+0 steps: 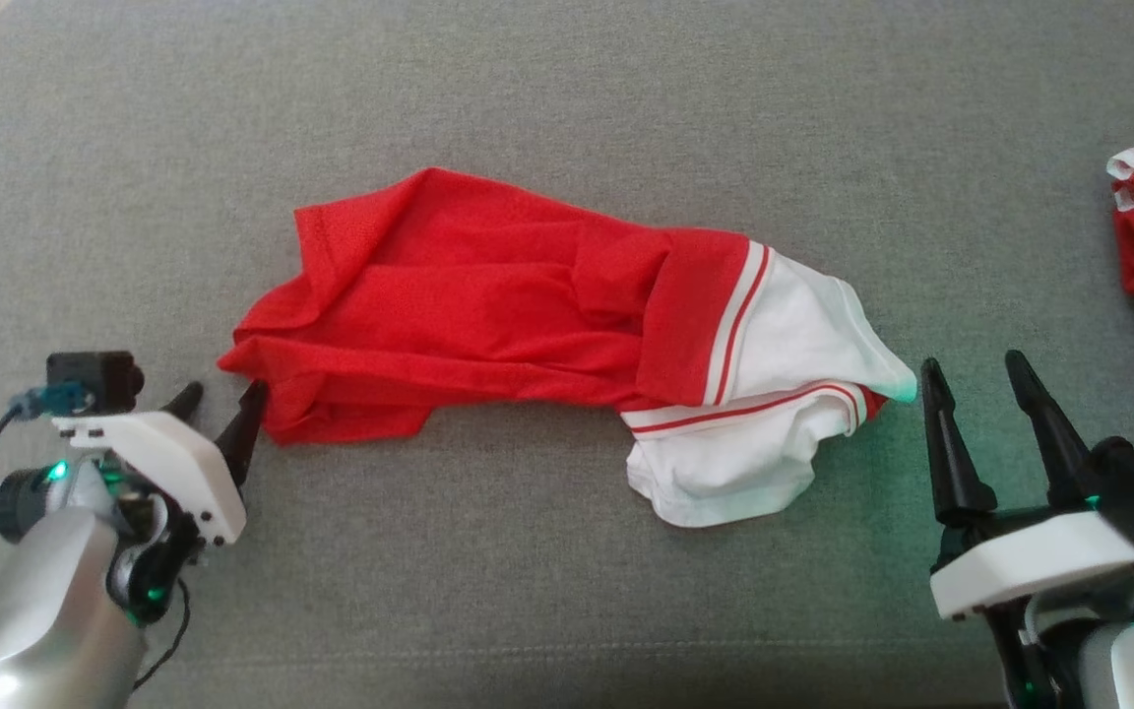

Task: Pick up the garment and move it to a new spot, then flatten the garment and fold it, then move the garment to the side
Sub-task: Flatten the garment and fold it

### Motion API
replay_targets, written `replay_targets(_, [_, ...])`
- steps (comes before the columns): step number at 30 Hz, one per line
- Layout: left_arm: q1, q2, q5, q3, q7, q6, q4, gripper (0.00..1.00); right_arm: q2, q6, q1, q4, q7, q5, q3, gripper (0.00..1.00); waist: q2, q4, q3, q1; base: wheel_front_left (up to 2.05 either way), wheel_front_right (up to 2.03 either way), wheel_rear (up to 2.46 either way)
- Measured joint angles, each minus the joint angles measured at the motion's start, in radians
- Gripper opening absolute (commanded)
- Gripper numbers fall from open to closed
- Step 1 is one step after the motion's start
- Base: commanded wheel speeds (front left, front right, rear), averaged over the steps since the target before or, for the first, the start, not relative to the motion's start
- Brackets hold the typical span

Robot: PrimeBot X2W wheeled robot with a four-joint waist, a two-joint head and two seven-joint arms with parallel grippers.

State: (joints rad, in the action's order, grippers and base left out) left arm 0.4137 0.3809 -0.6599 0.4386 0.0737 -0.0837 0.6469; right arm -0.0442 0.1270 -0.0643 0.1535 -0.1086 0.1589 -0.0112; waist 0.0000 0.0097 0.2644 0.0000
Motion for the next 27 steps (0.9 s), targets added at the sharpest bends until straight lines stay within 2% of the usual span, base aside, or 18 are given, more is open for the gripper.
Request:
replay_targets(2, [0.008,0.005,0.002,0.008,0.02,-0.006,0.004,0.96,0.0,0.0,0.005,-0.002,0.0,0.0,0.0,1.0,0.0,-0.001,0.001,0.0,0.0,0.0,0.0])
replay_targets(3, [0.012,0.005,0.002,0.013,0.033,-0.007,0.004,0.72,0.0,0.0,0.01,-0.005,0.0,0.0,0.0,1.0,0.0,-0.001,0.001,0.0,0.0,0.0,0.0])
replay_targets(4, [0.018,0.008,0.004,0.024,0.04,-0.014,0.004,0.29,0.0,0.0,0.014,-0.005,0.0,0.001,0.0,1.0,0.0,-0.002,0.001,0.0,0.0,0.0,0.0])
replay_targets(5, [0.023,0.009,0.007,0.035,0.043,-0.017,0.004,0.0,0.0,0.0,0.016,-0.005,0.0,0.003,0.0,1.0,0.0,-0.002,0.001,0.0,0.0,0.0,0.0])
replay_targets(12, [0.013,-0.003,0.013,0.043,-0.003,-0.01,-0.003,0.0,0.0,0.0,0.016,-0.011,0.0,0.009,-0.007,1.0,0.0,0.0,-0.009,0.0001,0.0,0.0,0.0])
replay_targets(17, [-0.064,0.001,0.024,0.034,-0.067,0.048,-0.122,0.0,0.0,0.0,0.011,-0.011,0.0,0.018,-0.022,1.0,0.0,0.01,-0.022,0.0001,0.0,0.0,0.0])
replay_targets(21, [-0.116,0.031,0.025,0.026,-0.067,0.09,-0.237,0.0,0.0,0.0,-0.006,-0.025,-0.025,0.019,-0.017,1.0,0.0,0.025,-0.03,0.0001,0.0,0.0,0.0])
replay_targets(27, [-0.181,0.065,0.031,0.017,-0.039,0.145,-0.376,0.0,0.0,0.0,-0.094,-0.061,-0.096,0.041,0.044,1.0,0.0,0.043,-0.035,0.0,0.0,0.0,0.0])
